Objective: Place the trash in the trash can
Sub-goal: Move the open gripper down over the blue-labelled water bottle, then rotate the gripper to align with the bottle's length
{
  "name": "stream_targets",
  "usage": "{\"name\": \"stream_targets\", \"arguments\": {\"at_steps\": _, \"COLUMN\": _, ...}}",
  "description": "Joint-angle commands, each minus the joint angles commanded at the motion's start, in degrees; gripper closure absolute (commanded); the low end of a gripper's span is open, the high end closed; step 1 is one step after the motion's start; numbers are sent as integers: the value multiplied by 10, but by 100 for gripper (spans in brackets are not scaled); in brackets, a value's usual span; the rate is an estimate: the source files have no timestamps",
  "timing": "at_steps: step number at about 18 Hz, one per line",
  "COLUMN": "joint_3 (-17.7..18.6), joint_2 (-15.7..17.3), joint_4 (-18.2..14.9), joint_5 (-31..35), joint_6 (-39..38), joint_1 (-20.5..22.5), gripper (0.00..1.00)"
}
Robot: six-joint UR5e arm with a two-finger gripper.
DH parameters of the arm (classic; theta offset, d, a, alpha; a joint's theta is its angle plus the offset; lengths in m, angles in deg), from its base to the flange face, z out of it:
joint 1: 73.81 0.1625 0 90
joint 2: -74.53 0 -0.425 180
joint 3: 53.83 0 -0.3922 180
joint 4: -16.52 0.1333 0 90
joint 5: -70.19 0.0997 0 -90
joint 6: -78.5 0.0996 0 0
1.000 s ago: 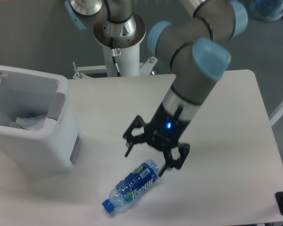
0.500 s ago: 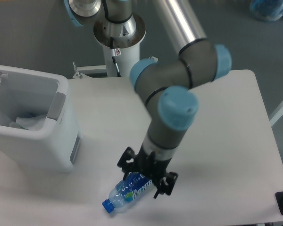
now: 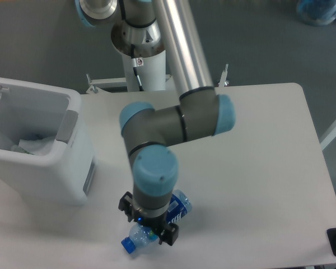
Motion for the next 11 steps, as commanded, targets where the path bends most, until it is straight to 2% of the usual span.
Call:
{"name": "stream_targets", "arguments": {"at_steps": 5, "joint_3": -24, "joint_2": -37, "joint_4": 0, "joint_5": 33, "joint_6": -2, "joint_1": -15, "gripper": 0}}
{"name": "stream_targets", "arguments": {"at_steps": 11, "joint_3": -33, "joint_2": -55, "joint_4": 0, "joint_5": 37, "joint_6": -4, "joint_1": -21, "gripper": 0}}
